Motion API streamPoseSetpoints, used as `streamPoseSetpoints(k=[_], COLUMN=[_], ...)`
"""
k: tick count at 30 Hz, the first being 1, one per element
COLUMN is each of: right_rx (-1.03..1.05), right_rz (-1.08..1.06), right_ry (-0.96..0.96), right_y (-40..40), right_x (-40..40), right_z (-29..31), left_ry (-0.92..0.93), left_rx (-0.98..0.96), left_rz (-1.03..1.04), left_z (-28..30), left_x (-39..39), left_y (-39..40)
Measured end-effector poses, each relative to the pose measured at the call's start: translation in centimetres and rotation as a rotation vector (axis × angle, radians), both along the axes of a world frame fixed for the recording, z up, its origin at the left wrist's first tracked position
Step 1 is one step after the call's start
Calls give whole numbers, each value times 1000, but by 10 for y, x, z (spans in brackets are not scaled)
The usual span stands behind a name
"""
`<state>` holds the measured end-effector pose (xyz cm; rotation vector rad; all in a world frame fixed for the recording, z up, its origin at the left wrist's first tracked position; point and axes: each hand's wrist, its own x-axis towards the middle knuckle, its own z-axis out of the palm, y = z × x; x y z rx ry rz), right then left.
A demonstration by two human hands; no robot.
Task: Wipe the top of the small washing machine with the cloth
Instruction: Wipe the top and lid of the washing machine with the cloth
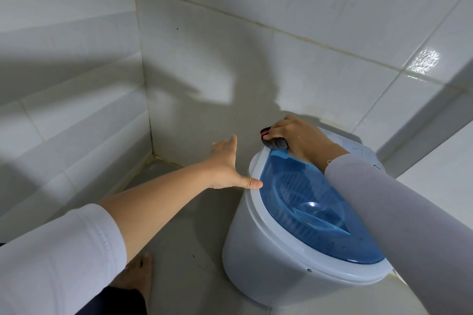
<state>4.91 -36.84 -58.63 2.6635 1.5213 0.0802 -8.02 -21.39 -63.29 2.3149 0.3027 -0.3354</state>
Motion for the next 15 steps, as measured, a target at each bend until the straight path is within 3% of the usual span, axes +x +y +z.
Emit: streamPoseSetpoints(k=[4, 9, 15], right_rx=[101, 337, 144], right_rz=[-138, -215, -146], right_ry=[-34, 42, 48], right_y=[1, -7, -11], right_x=[5, 4, -6], right_z=[15, 37, 23], left_ry=[13, -63, -78], left_rx=[51, -53, -116], left_rz=[-33, 29, 58], left_z=[7, 14, 4], left_x=[7, 21, 41], left_y=[4, 5, 3])
